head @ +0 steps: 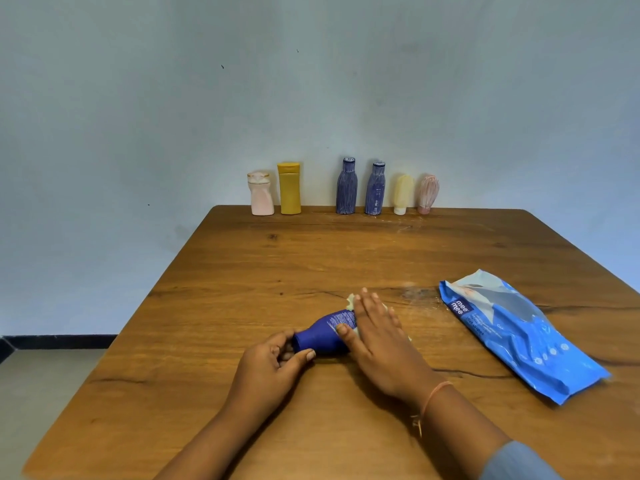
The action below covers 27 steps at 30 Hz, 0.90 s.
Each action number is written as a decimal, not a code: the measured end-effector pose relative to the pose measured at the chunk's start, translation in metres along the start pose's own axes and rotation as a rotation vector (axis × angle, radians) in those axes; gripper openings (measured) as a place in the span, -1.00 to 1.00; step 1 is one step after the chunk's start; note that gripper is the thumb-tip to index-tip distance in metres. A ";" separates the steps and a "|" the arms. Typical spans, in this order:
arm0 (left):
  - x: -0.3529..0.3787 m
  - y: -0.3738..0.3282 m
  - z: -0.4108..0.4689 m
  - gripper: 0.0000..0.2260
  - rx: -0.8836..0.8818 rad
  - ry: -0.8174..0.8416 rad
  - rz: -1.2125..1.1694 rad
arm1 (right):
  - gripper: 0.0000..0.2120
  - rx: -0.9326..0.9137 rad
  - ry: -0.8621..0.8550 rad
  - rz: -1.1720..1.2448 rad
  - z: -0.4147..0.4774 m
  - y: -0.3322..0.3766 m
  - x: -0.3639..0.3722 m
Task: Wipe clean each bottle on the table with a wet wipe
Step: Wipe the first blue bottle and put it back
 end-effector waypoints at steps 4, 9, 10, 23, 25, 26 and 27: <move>0.000 -0.007 -0.002 -0.70 -0.003 0.016 -0.075 | -0.22 0.028 -0.019 -0.029 -0.011 -0.005 0.001; 0.001 -0.016 -0.006 -0.51 0.127 0.055 0.050 | -0.10 0.051 -0.025 -0.014 -0.003 -0.006 -0.002; 0.001 -0.016 -0.007 -0.52 0.143 0.046 0.057 | -0.11 0.058 -0.020 -0.005 -0.002 -0.006 -0.002; -0.007 -0.013 -0.007 -0.67 -0.010 0.012 -0.056 | -0.21 -0.352 0.054 -0.090 -0.029 0.085 0.027; -0.006 -0.011 -0.005 -0.70 -0.024 0.010 -0.079 | -0.25 -0.374 0.045 -0.126 -0.028 0.079 0.024; -0.005 -0.010 -0.005 -0.72 -0.034 0.016 -0.097 | -0.25 -0.364 0.037 -0.138 -0.026 0.072 0.022; -0.004 -0.008 -0.004 -0.73 -0.048 0.022 -0.110 | -0.25 -0.337 0.029 -0.144 -0.023 0.063 0.019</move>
Point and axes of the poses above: each hand's wrist, its own z-axis towards the middle knuckle, its own x-axis out of the palm, y = z × x, the point moved 6 cm from there along z, towards the middle knuckle, and after that the axes turned 5 degrees about -x, right-handed, at the moved point
